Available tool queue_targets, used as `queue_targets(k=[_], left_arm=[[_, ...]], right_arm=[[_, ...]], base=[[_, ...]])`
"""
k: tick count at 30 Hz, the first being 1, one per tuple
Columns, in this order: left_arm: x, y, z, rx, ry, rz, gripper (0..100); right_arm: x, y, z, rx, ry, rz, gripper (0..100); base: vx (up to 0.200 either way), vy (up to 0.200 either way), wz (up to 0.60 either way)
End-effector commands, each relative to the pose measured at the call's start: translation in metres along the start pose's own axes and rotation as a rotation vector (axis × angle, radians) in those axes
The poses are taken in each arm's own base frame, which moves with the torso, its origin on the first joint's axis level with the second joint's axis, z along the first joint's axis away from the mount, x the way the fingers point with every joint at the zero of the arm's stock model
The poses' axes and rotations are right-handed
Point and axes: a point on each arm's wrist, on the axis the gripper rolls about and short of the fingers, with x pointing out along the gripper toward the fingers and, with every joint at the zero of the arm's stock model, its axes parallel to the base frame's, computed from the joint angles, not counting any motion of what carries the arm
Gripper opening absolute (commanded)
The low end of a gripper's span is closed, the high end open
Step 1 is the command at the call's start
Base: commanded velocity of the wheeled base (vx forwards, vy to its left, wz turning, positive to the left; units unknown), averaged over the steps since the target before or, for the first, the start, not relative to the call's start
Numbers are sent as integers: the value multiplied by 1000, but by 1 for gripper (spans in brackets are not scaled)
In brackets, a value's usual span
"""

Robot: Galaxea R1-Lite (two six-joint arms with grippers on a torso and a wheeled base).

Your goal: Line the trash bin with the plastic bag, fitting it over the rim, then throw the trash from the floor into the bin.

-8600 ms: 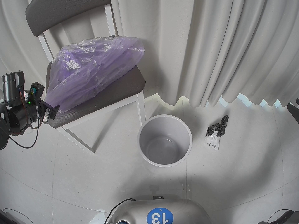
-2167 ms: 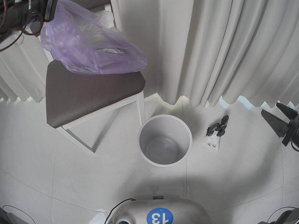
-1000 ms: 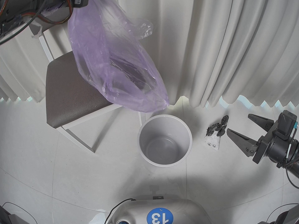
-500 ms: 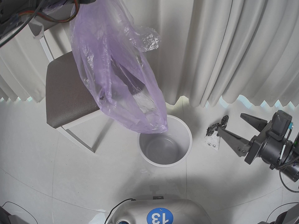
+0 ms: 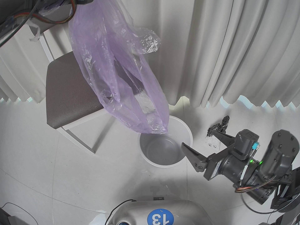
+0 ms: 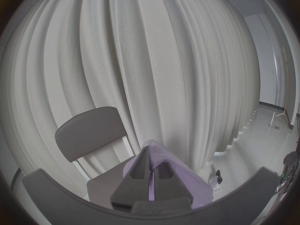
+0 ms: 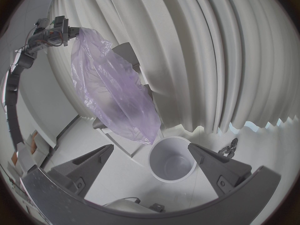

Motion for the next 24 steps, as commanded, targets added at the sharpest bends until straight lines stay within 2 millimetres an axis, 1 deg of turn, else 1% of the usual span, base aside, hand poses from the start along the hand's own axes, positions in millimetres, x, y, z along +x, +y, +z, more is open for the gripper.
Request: queue_targets(k=[1,4,5,6,9,13,16,18,24], left_arm=[[-4,2,1,-3,-6,-1,0],[-7,4,3,-5,-9,0,0],[-7,4,3,-5,-9,0,0],[-7,5,3,-7,-12,2,0],[-7,5,3,-7,-12,0,0],[-9,2,5,-12,-17,-15,0],[-9,1,5,-13,-17,-19,0],[-9,1,5,-12,-18,-18,0],[-9,1,5,-12,-18,-18,0]], right_arm=[[30,20,-44,-17,50,-68,100],[40,23,-50,-15,45,-102,100],[40,23,-50,-15,45,-102,100],[48,26,-53,-14,35,-128,100],[58,31,-56,-11,20,-164,100],[68,36,-54,0,-4,-176,100],[74,39,-51,13,-27,-187,100],[79,40,-52,14,-32,-200,100],[83,46,-54,6,-34,-193,100]], base=[[0,0,0],[0,0,0],[0,0,0],[0,0,0],[0,0,0],[0,0,0],[0,0,0],[0,0,0],[0,0,0]])
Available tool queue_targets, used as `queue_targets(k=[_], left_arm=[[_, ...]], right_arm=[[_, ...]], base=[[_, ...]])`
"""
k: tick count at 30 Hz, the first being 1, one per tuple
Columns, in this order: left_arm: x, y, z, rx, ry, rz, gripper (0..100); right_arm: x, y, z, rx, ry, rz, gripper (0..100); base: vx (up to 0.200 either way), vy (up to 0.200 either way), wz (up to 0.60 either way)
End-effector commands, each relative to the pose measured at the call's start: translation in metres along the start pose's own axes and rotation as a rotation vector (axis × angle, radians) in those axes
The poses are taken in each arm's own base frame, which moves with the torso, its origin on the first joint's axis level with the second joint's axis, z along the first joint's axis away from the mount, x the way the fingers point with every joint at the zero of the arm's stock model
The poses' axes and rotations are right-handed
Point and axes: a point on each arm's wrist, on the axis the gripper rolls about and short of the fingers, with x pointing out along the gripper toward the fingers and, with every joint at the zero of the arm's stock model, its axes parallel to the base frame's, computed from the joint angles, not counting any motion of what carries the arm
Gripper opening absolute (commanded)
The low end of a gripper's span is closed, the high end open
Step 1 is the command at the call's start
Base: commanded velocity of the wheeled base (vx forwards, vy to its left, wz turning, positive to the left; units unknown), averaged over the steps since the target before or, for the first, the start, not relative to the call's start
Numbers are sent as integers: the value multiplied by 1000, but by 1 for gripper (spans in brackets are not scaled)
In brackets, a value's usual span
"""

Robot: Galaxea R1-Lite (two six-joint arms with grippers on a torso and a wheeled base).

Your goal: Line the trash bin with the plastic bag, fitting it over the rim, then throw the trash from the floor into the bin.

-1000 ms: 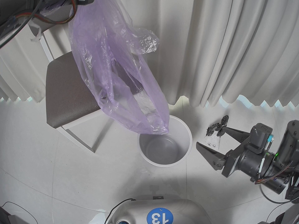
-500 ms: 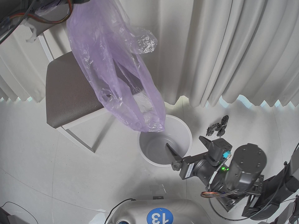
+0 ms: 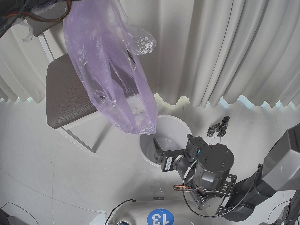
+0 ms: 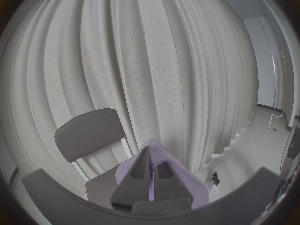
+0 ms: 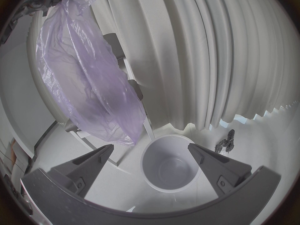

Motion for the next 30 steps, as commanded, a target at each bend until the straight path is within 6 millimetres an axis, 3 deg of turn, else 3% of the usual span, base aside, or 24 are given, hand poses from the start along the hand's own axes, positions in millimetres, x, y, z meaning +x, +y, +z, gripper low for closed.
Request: queue_targets(k=[1,13,30], left_arm=[[0,0,0,-1,-1,0,0],[-1,-1,-3,3,7,-3,0],[-1,-2,-6,5,11,-7,0]], right_arm=[[5,7,-6,-9,3,7,100],[26,17,-11,-27,-22,-24,100],[47,10,-3,4,-70,-77,100]], base=[[0,0,0],[0,0,0],[0,0,0]])
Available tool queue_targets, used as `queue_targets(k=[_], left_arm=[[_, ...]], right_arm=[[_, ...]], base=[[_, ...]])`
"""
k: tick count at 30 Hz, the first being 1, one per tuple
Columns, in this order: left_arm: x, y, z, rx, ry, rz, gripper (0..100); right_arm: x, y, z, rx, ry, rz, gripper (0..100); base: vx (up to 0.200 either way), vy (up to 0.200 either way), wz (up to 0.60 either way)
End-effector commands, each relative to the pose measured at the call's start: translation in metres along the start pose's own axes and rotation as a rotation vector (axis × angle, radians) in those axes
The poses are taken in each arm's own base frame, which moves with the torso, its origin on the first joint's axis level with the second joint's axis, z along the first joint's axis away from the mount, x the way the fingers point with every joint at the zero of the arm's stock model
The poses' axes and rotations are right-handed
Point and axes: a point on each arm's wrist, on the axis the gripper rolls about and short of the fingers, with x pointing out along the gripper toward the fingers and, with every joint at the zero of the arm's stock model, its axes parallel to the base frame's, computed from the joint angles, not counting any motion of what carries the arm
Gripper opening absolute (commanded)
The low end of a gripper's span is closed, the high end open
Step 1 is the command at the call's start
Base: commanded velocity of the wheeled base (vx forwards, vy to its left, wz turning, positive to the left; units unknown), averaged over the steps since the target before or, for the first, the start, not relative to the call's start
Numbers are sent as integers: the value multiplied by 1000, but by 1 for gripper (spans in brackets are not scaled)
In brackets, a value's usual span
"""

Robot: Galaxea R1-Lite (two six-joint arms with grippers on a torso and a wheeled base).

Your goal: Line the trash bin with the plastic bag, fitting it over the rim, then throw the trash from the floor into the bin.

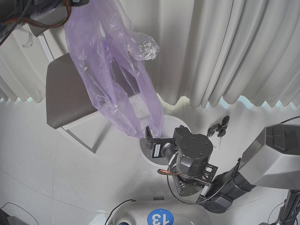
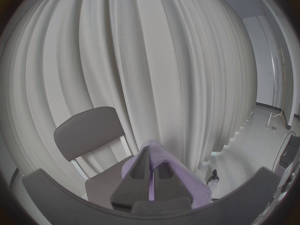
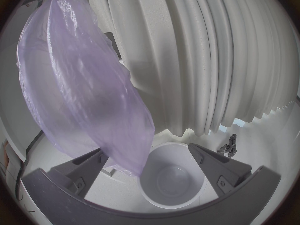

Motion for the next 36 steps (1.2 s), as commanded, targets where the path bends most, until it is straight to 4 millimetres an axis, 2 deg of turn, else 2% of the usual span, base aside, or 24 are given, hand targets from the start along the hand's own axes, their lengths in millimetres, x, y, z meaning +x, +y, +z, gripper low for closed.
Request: queue_targets(k=[1,17,18,24,31,36], left_arm=[[0,0,0,-1,-2,2,0],[2,-2,-1,1,-1,1,0],[2,-2,-1,0,1,0,0],[4,-4,-4,-4,11,-3,0],[0,-6,-18,24,58,-17,0],[-1,-7,-23,30,73,-24,0]], right_arm=[[2,-2,2,2,-5,-8,100],[11,-13,11,-7,-29,-35,100],[11,-13,11,-3,-33,-31,0],[6,-15,25,14,-63,6,0],[-28,-34,81,29,-144,60,0],[-55,-53,106,37,-177,97,0]], base=[[0,0,0],[0,0,0],[0,0,0],[0,0,0],[0,0,0],[0,0,0]])
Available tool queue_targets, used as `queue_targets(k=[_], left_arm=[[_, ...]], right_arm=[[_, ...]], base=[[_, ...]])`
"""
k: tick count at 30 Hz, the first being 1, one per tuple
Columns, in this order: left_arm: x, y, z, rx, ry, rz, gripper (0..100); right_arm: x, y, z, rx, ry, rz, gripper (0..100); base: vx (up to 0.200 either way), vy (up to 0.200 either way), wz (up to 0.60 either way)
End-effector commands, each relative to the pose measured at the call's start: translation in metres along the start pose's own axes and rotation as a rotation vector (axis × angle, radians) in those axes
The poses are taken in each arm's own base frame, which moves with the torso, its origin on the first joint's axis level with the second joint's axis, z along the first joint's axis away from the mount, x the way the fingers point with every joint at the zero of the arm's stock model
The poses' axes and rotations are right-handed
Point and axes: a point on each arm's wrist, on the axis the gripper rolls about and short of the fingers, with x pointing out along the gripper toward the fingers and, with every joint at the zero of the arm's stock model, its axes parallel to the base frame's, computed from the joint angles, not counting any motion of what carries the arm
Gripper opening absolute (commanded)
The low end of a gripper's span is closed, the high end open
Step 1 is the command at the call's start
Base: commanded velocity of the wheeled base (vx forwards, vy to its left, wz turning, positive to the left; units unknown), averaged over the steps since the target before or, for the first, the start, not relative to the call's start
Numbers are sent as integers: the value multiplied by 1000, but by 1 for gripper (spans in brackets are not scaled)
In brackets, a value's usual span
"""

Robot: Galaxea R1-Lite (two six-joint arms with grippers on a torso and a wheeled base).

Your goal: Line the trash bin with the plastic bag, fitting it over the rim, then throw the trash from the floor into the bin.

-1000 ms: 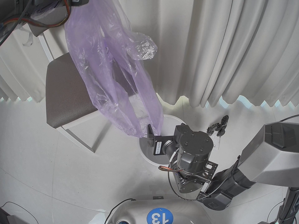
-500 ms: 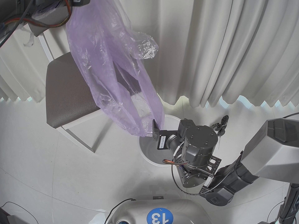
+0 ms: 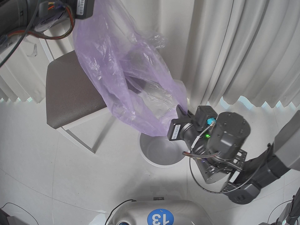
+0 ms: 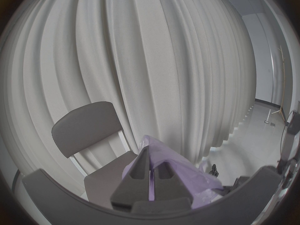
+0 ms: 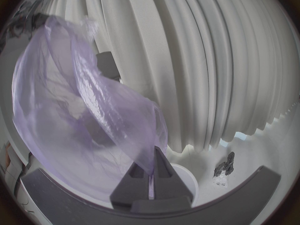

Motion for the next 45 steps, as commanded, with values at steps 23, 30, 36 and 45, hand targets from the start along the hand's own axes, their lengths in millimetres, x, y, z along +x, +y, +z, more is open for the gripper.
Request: queue_targets(k=[23,30,36,45], left_arm=[[6,12,-41,24,138,-203,0],[-12,11,-64,-87,201,-304,0],[-40,6,-81,-141,189,-409,0],[-34,-24,-137,-219,206,-432,0]], right_arm=[[-113,-91,95,-18,-67,63,0],[-137,-109,107,-13,-116,107,0],[-145,-114,106,-18,-110,135,0],[-149,-117,90,-77,6,136,0]], base=[[0,0,0],[0,0,0],[0,0,0],[0,0,0]])
